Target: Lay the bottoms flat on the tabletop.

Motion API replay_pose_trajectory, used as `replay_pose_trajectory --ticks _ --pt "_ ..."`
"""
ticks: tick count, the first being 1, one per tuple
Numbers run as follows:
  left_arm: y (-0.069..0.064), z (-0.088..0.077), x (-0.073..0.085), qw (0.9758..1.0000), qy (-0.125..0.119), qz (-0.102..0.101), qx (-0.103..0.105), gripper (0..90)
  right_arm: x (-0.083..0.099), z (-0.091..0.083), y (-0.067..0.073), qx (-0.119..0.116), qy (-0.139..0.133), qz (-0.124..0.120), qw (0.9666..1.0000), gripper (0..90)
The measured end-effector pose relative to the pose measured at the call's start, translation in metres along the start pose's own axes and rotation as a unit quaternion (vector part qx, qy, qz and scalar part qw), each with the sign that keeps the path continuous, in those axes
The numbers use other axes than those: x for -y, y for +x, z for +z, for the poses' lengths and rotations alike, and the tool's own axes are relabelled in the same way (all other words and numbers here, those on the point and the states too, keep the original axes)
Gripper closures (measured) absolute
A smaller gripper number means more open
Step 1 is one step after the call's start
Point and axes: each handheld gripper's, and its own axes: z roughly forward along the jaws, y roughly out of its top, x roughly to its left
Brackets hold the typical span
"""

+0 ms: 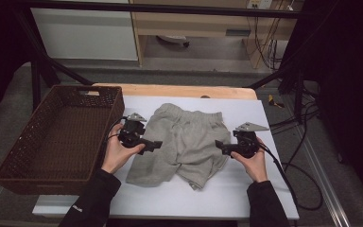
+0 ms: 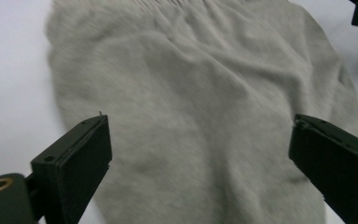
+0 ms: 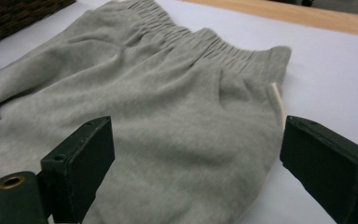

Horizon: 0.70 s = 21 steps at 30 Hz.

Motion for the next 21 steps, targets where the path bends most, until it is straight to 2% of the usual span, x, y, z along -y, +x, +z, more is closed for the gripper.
replay_pose_trajectory --ticks 2,4,8,11,13,15,17,21 --pt "-0.005 -0.001 0.006 0.9999 -0.001 0.006 0.009 5.3 0.002 -0.003 0.003 -0.007 0.004 -0.003 1.0 8.6" --pt "-0.01 -0.001 0.012 0.9998 0.005 0.015 0.009 5.9 0.004 -0.007 0.007 -0.012 0.006 -0.005 0.9999 8.5" --pt "-0.019 -0.003 0.027 0.9994 0.017 0.021 0.02 10.7 0.011 -0.013 0.015 -0.025 0.019 -0.01 0.9994 6.8" --pt "-0.027 -0.004 0.038 0.9991 0.022 0.023 0.029 16.8 0.015 -0.016 0.023 -0.034 0.033 -0.017 0.9987 5.9" --pt "-0.032 -0.006 0.042 0.9989 0.029 0.029 0.024 21.1 0.018 -0.019 0.027 -0.04 0.035 -0.019 0.9984 6.2" --pt "-0.038 -0.008 0.047 0.9989 0.029 0.027 0.024 26.6 0.02 -0.022 0.031 -0.048 0.032 -0.018 0.9982 7.0" --pt "-0.044 -0.008 0.052 0.9987 0.031 0.018 0.036 31.2 0.024 -0.024 0.036 -0.053 0.033 -0.021 0.9979 8.3" --pt "-0.052 -0.007 0.063 0.9988 0.031 0.017 0.033 43.6 0.032 -0.025 0.044 -0.063 0.055 -0.032 0.996 10.5"
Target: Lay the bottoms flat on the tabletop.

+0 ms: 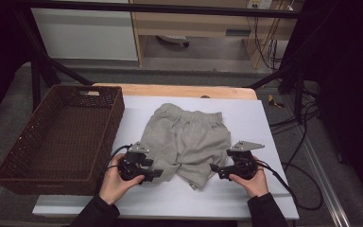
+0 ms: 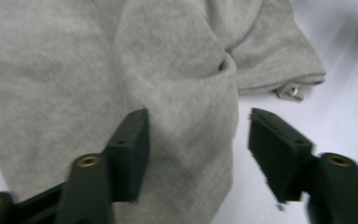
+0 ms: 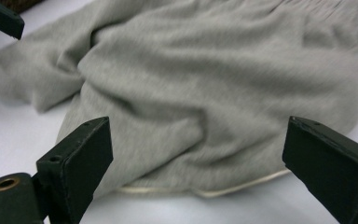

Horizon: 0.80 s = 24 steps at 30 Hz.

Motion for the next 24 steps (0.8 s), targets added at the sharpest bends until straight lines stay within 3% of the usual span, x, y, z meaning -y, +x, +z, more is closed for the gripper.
replay_pose_trajectory --ticks 8,15,19,24 --pt "-0.005 0.01 0.011 0.9995 0.028 -0.007 0.01 56.4 0.014 0.005 0.017 -0.03 0.013 -0.011 0.9994 19.7" --pt "-0.01 0.02 0.015 0.9987 0.05 0.003 -0.006 66.0 0.024 0.012 0.026 -0.043 0.028 -0.035 0.9981 40.7" --pt "-0.009 0.024 0.017 0.9983 0.057 -0.002 -0.009 71.1 0.026 0.014 0.028 -0.053 0.037 -0.043 0.997 49.9" --pt "-0.008 0.025 0.017 0.9981 0.059 -0.003 -0.013 78.4 0.028 0.017 0.031 -0.061 0.031 -0.041 0.9968 48.4"
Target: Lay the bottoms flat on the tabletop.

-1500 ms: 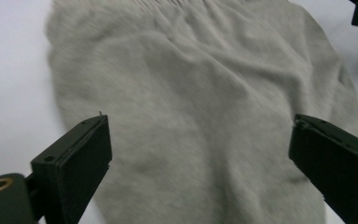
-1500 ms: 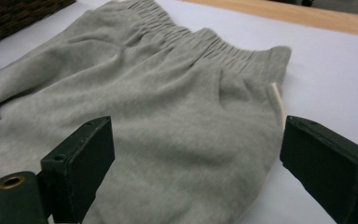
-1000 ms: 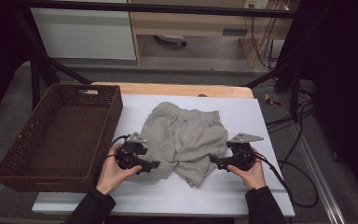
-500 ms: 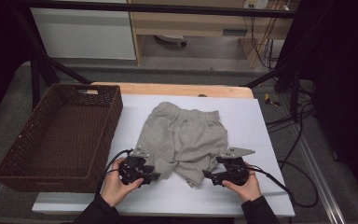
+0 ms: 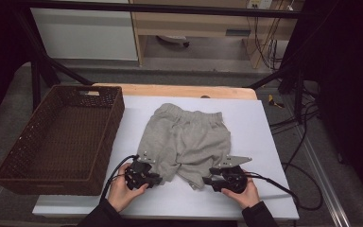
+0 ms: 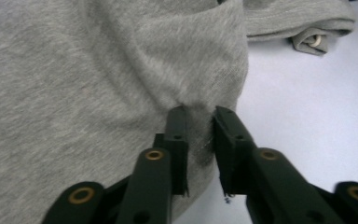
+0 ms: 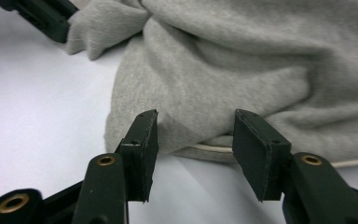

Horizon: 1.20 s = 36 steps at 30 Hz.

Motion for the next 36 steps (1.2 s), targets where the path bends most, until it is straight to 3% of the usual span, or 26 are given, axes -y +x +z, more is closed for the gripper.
replay_pose_trajectory --ticks 4,7,9,13,21,25,30,33,36 --pt "-0.001 0.0 -0.001 1.0 0.002 -0.001 -0.006 84.4 -0.001 0.003 0.004 -0.006 -0.004 -0.003 1.0 51.2" --pt "0.0 -0.001 -0.002 1.0 0.005 0.001 -0.004 86.3 -0.003 0.005 0.007 -0.005 -0.013 -0.013 0.9998 66.3" --pt "0.001 -0.004 -0.002 1.0 0.003 0.002 -0.002 86.7 -0.005 0.006 0.006 -0.006 -0.022 -0.006 0.9997 77.8" --pt "0.007 -0.019 -0.005 0.9999 -0.015 -0.001 -0.006 86.8 -0.01 0.002 0.003 -0.015 -0.02 -0.006 0.9997 86.7" --pt "0.026 -0.039 -0.01 0.9983 -0.047 -0.027 -0.021 87.0 -0.037 0.003 0.002 -0.02 -0.032 -0.012 0.9992 87.6" --pt "0.031 -0.037 -0.008 0.998 -0.046 -0.036 -0.026 87.0 -0.053 0.022 0.0 -0.013 -0.029 -0.008 0.9995 87.6" --pt "0.035 -0.036 -0.006 0.998 -0.045 -0.041 -0.019 86.9 -0.051 0.051 0.001 -0.004 0.006 -0.013 0.9999 86.1" --pt "0.034 -0.035 -0.006 0.9982 -0.042 -0.038 -0.017 86.9 -0.047 0.052 0.003 0.002 0.003 -0.017 0.9998 78.7" --pt "0.033 -0.034 -0.005 0.9983 -0.041 -0.038 -0.018 86.8 -0.046 0.039 0.006 0.002 -0.015 -0.018 0.9997 65.5"
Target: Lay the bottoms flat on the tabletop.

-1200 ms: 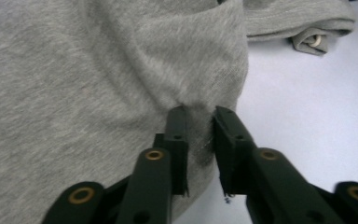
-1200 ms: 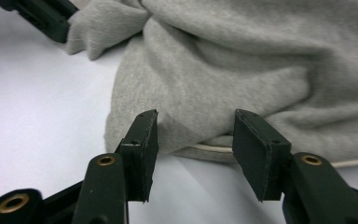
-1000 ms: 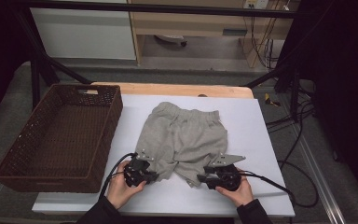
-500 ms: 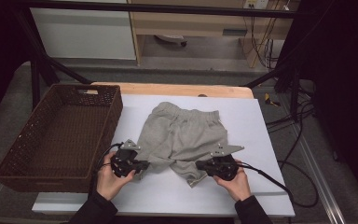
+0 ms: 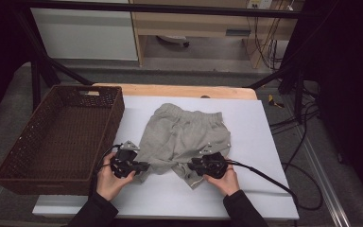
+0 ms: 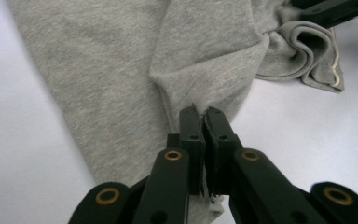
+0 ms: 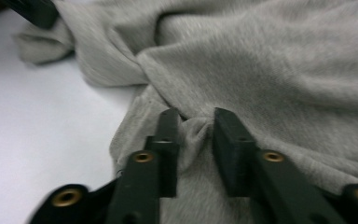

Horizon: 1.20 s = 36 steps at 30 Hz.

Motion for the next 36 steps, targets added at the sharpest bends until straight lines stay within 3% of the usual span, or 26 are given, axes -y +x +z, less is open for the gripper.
replay_pose_trajectory --ticks 3,5,9,12,20,25,31,34,36 --pt "0.0 0.001 0.001 1.0 0.004 0.004 0.001 86.8 0.005 -0.016 0.003 0.002 -0.014 -0.001 0.9999 49.5" --pt "-0.001 0.002 0.001 1.0 0.006 0.005 0.0 86.8 0.012 -0.025 0.006 -0.001 -0.021 0.001 0.9998 44.4" --pt "-0.003 0.004 0.001 0.9999 0.009 0.007 -0.002 86.8 0.025 -0.028 0.018 -0.009 -0.002 -0.012 0.9999 41.1" --pt "-0.003 0.004 0.001 1.0 0.008 0.005 -0.002 86.8 0.03 -0.022 0.025 -0.026 0.008 -0.011 0.9996 46.5" --pt "-0.003 0.003 0.001 0.9999 0.009 0.006 -0.002 86.8 0.036 -0.01 0.029 -0.028 0.028 -0.028 0.9988 56.6" --pt "-0.003 0.003 0.001 1.0 0.008 0.005 -0.002 86.8 0.036 -0.01 0.03 -0.03 0.033 -0.037 0.9983 74.1" --pt "-0.003 0.0 0.001 1.0 0.003 0.003 0.001 86.8 0.033 -0.023 0.025 -0.042 0.06 -0.038 0.9966 79.4" --pt "-0.004 -0.003 0.0 1.0 -0.003 0.001 0.004 86.8 0.034 -0.04 0.018 -0.044 0.056 -0.029 0.997 79.5" --pt "-0.004 -0.004 0.0 1.0 -0.004 0.0 0.006 86.8 0.04 -0.054 0.012 -0.034 0.057 -0.029 0.9974 79.4"
